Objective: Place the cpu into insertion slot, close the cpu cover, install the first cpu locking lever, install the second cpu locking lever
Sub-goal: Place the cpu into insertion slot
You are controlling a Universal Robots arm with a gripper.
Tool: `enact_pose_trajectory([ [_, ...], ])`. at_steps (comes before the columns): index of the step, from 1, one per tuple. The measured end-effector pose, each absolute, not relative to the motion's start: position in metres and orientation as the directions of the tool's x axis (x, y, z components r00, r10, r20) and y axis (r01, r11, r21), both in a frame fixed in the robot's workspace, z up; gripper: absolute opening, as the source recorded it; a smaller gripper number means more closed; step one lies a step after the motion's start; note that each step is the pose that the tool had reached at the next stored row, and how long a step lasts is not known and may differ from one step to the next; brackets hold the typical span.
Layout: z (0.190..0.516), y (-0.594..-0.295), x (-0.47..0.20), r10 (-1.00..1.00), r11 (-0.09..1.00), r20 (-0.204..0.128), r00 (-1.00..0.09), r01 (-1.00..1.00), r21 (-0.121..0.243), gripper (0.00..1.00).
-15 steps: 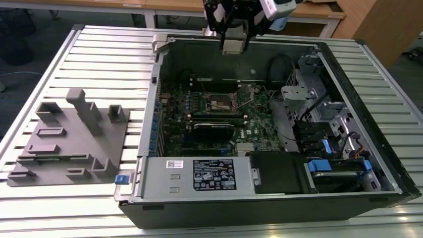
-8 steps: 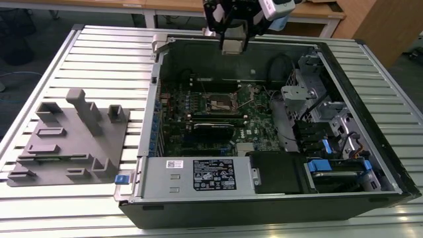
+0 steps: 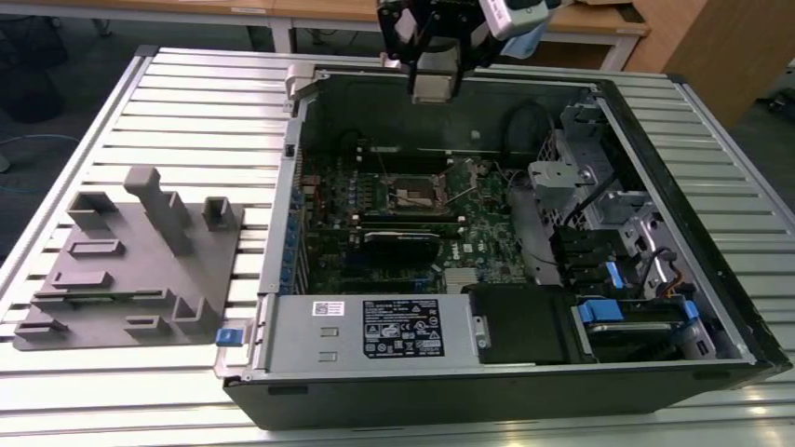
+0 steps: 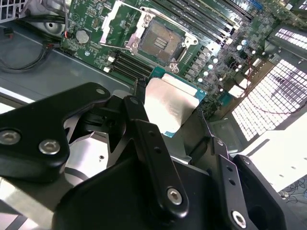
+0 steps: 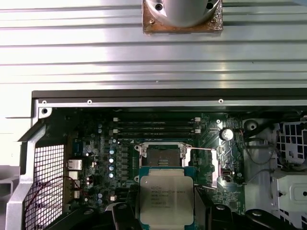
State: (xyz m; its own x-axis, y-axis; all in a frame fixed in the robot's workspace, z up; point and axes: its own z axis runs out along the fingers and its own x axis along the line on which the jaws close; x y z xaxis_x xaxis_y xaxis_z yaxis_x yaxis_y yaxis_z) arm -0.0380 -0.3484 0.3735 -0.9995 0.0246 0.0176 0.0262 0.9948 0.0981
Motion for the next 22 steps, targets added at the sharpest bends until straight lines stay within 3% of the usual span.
enact_pose_trajectory([
  [22, 0.3659, -0.3484, -0.0403, 0.025, 0.995, 0.017, -1.0, 0.026, 0.096, 0.54],
])
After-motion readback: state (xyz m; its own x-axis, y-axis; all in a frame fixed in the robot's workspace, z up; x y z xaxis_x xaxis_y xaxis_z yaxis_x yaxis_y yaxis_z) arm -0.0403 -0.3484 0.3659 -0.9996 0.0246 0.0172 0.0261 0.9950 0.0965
